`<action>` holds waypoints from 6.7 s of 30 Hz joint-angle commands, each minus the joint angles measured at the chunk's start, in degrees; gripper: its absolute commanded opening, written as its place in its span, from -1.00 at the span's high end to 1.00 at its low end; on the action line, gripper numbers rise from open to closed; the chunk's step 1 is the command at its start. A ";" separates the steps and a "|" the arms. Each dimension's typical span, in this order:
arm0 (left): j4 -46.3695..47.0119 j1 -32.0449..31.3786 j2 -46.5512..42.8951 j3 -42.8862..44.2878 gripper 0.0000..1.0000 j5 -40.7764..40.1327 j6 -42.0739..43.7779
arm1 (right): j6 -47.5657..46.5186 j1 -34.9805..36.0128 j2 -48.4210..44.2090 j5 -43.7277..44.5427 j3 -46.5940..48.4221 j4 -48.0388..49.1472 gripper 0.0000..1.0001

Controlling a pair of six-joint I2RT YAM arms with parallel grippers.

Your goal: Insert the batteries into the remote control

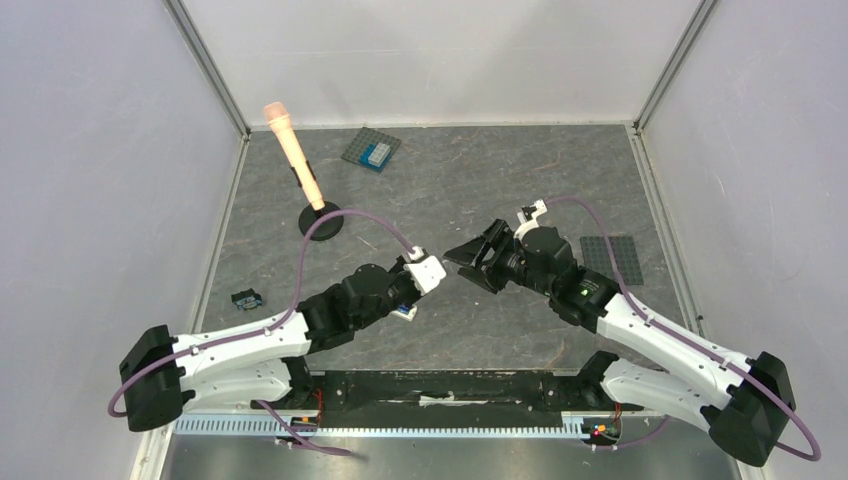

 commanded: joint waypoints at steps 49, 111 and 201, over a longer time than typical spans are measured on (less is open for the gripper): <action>-32.84 -11.15 -12.19 2.48 -0.71 -33.13 -45.33 | -9.45 4.13 -2.90 -0.88 -21.18 26.34 1.00; -38.50 43.36 -2.71 -0.89 -0.44 22.26 -52.03 | 20.34 18.91 50.37 15.90 -14.92 65.57 1.00; -27.22 39.58 21.56 -0.50 0.14 35.20 -51.79 | 9.16 18.07 39.18 10.39 8.29 3.99 0.14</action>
